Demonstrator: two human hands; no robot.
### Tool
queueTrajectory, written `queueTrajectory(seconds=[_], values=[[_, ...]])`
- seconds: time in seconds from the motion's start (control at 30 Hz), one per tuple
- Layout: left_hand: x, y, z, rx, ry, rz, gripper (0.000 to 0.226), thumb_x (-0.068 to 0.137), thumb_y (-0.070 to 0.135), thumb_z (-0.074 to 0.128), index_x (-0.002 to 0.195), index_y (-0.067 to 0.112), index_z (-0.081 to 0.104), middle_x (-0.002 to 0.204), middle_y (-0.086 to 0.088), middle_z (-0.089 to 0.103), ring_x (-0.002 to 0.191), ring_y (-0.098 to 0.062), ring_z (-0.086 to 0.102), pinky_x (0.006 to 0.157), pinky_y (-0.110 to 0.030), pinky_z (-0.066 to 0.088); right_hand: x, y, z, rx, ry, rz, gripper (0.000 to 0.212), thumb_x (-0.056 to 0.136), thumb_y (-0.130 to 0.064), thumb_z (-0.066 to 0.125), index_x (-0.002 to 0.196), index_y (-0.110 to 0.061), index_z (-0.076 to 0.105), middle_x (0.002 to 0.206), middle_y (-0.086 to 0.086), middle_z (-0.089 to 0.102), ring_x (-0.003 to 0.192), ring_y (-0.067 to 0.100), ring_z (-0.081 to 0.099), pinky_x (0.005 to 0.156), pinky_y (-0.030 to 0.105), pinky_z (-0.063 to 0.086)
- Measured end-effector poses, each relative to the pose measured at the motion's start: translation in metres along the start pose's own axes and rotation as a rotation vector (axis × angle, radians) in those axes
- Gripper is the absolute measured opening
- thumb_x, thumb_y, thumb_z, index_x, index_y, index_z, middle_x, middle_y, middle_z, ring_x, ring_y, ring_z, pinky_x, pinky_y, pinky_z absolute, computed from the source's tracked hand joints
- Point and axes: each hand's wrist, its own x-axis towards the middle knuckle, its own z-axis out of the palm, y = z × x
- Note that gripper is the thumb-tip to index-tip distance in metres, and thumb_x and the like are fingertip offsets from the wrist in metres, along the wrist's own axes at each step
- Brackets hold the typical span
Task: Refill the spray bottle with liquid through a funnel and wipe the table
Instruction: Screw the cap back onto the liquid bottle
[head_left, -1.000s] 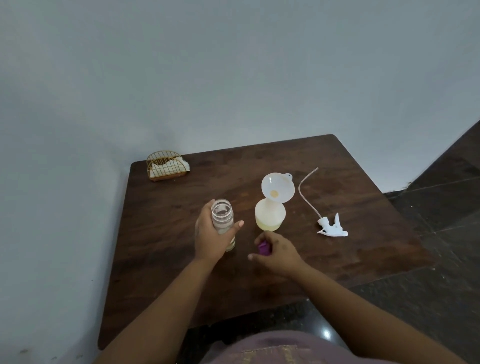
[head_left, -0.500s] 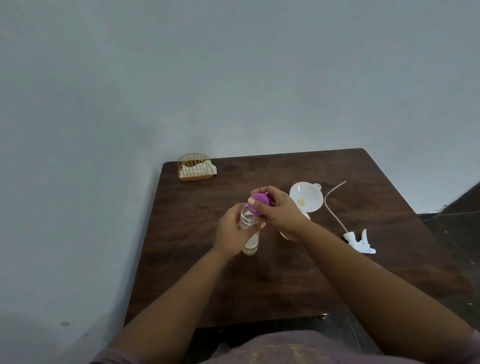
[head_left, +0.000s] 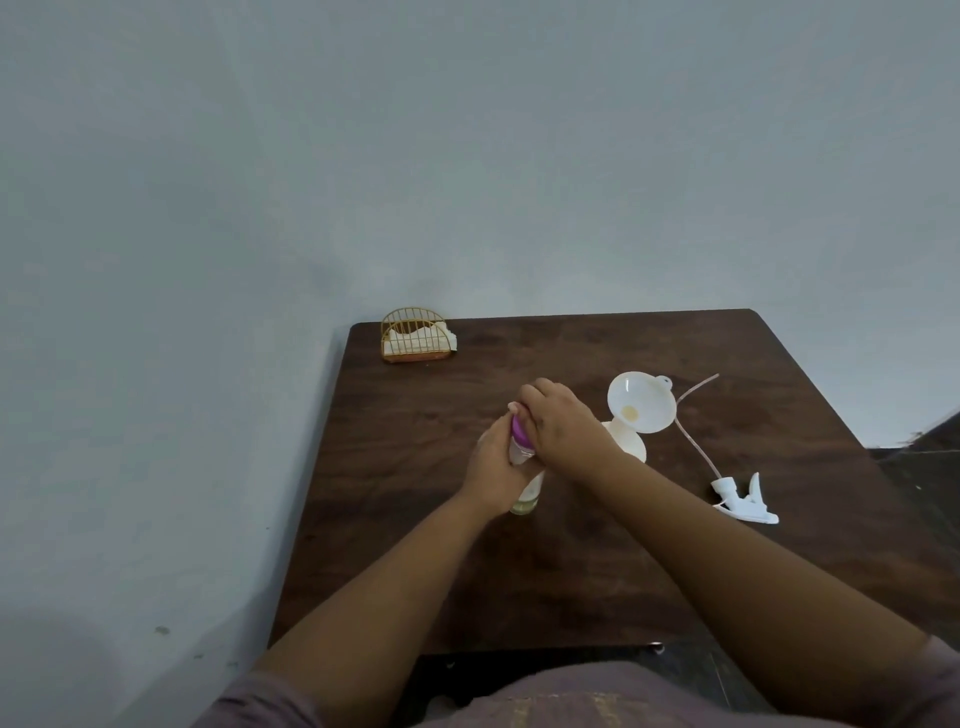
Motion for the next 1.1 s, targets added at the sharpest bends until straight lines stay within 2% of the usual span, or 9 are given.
queueTrajectory(seconds=[0.2,0.33,0.43,0.57,0.67,0.73,0.83,0.97,1.1], values=[[-0.004,-0.002,-0.002,-0.010,-0.001,0.058,0.060,0.084,0.015,0.074,0.136,0.026,0.046,0.130,0.005,0.059,0.121,-0.012,0.055,0.101,-0.037,0.049,0.002,-0.014,-0.005,-0.187,0.036,0.144,0.031,0.096,-0.030,0.043,0.070,-0.018,0.052,0.066,-0.003,0.050,0.062,0.012,0.051,0.054,0.021,0.033],[-0.004,0.000,-0.010,0.042,0.041,0.096,0.065,0.082,0.024,0.076,0.138,0.027,0.042,0.129,0.003,0.061,0.118,-0.013,0.057,0.097,-0.036,0.051,0.005,-0.026,-0.020,-0.363,-0.238,0.274,0.031,0.100,-0.028,0.040,0.095,-0.009,0.064,0.088,0.007,0.063,0.091,0.024,0.063,0.076,0.031,0.049],[0.001,0.000,-0.016,0.078,0.017,0.122,0.056,0.081,0.027,0.076,0.130,0.025,0.048,0.122,0.005,0.064,0.111,-0.012,0.060,0.092,-0.039,0.054,0.000,-0.026,-0.024,-0.343,-0.367,0.348,0.045,0.101,-0.037,0.029,0.094,-0.007,0.061,0.091,0.010,0.064,0.088,0.026,0.060,0.080,0.035,0.047],[0.000,-0.002,-0.010,0.081,0.000,0.104,0.053,0.079,0.029,0.076,0.124,0.034,0.049,0.120,0.009,0.062,0.112,-0.011,0.059,0.094,-0.042,0.053,0.003,-0.018,-0.037,-0.321,-0.190,0.199,0.029,0.094,-0.028,0.054,0.117,-0.011,0.056,0.113,0.007,0.058,0.103,0.023,0.056,0.083,0.031,0.048],[0.000,-0.003,-0.008,0.078,0.000,0.094,0.053,0.077,0.034,0.076,0.123,0.032,0.050,0.118,0.010,0.063,0.110,-0.009,0.060,0.090,-0.041,0.054,0.009,-0.016,-0.040,-0.166,-0.271,0.011,0.049,0.086,-0.012,0.062,0.131,-0.020,0.045,0.131,0.002,0.044,0.119,0.024,0.044,0.093,0.033,0.047],[0.003,-0.003,-0.009,0.069,0.003,0.081,0.055,0.075,0.035,0.077,0.123,0.030,0.051,0.117,0.009,0.064,0.108,-0.010,0.062,0.088,-0.040,0.055,0.007,-0.019,-0.030,-0.235,-0.384,-0.009,0.047,0.085,-0.011,0.062,0.128,-0.022,0.047,0.125,0.002,0.047,0.110,0.023,0.049,0.090,0.033,0.049],[0.003,-0.002,-0.007,0.078,0.031,0.070,0.042,0.077,0.028,0.076,0.114,0.028,0.056,0.106,0.008,0.067,0.099,-0.011,0.063,0.083,-0.037,0.054,0.002,-0.025,-0.020,-0.188,-0.176,0.179,0.018,0.094,-0.030,0.050,0.102,-0.013,0.052,0.095,0.004,0.055,0.090,0.022,0.058,0.074,0.032,0.047],[0.001,-0.005,-0.006,0.074,0.011,0.057,0.059,0.071,0.044,0.076,0.123,0.032,0.053,0.112,0.010,0.066,0.103,-0.008,0.062,0.086,-0.036,0.055,0.001,-0.025,-0.039,-0.285,-0.271,0.279,0.044,0.095,-0.055,0.042,0.081,-0.015,0.055,0.072,0.000,0.055,0.076,0.017,0.056,0.072,0.029,0.044],[0.005,-0.008,-0.012,0.086,-0.006,0.002,0.074,0.054,0.058,0.076,0.118,0.035,0.046,0.115,0.011,0.064,0.106,-0.010,0.062,0.086,-0.040,0.057,0.009,-0.015,-0.040,-0.336,-0.296,0.053,0.038,0.089,-0.035,0.062,0.121,-0.017,0.051,0.120,0.002,0.054,0.108,0.021,0.052,0.087,0.030,0.047]])
